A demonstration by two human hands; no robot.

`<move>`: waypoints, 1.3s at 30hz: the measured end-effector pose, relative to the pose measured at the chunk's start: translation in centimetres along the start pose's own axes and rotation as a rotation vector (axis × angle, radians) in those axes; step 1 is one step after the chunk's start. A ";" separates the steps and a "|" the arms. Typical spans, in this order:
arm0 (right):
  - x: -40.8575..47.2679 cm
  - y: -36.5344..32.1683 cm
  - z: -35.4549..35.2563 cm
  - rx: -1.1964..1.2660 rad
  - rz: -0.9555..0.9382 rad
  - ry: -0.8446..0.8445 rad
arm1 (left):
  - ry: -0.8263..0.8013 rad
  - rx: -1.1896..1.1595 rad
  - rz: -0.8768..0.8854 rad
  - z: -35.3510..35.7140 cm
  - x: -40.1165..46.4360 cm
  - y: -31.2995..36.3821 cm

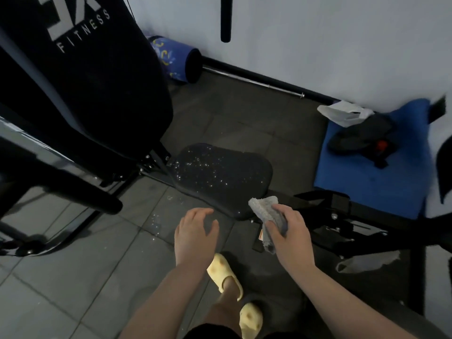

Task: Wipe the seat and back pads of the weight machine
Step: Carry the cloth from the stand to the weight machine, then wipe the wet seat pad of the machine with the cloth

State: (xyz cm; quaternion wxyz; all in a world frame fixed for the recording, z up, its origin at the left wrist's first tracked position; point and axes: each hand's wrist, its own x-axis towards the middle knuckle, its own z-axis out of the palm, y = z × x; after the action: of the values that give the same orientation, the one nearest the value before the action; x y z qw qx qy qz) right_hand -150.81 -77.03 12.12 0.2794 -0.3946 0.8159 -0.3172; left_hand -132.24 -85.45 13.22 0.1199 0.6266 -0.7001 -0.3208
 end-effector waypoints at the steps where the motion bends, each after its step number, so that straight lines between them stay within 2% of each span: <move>1: 1.1 0.0 0.4 -0.025 -0.001 -0.023 | -0.007 0.001 -0.020 0.2 1.2 0.0; 9: 8.8 1.7 4.0 -0.157 0.035 -0.158 | -0.091 0.018 -0.132 4.7 8.3 -1.1; 16: 15.0 6.4 8.5 -0.263 -0.030 -0.282 | -0.071 -0.040 -0.253 11.6 12.0 -3.7; 18: 16.7 7.7 10.3 -0.371 -0.120 -0.334 | -0.051 -0.067 -0.272 13.6 12.5 -4.6; 21: 19.0 10.3 12.5 -0.638 -0.415 -0.306 | -0.027 -0.114 -0.326 17.0 13.4 -5.8; 23: 19.9 11.5 12.9 -0.682 -0.571 -0.257 | -0.002 -0.139 -0.335 18.8 13.7 -6.4; 25: 20.2 12.5 13.5 -0.649 -0.703 -0.291 | 0.024 -0.166 -0.346 20.0 13.8 -6.9; 28: 19.6 13.4 15.4 -0.595 -0.722 -0.390 | 0.058 -0.183 -0.352 21.3 13.8 -8.0; 30: 18.3 13.2 16.6 -0.586 -0.652 -0.389 | 0.082 -0.192 -0.337 21.6 13.7 -8.4; 32: 17.2 13.2 16.9 -0.589 -0.673 -0.397 | 0.103 -0.204 -0.319 21.8 13.7 -8.5; 34: 17.1 14.3 16.1 -0.590 -0.781 -0.452 | 0.116 -0.219 -0.309 22.2 13.9 -8.4; 37: 19.1 16.1 13.7 -0.583 -0.982 -0.626 | 0.128 -0.236 -0.289 23.1 14.2 -7.6; 39: 21.7 16.4 12.2 -0.594 -1.073 -0.630 | 0.134 -0.249 -0.308 24.0 14.4 -6.9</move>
State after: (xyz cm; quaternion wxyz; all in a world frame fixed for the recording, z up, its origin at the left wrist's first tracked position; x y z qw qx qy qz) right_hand -161.42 -90.50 -12.31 0.1874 -0.8771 0.4400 -0.0448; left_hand -143.08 -92.04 -12.61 0.1921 0.7265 -0.5416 -0.3768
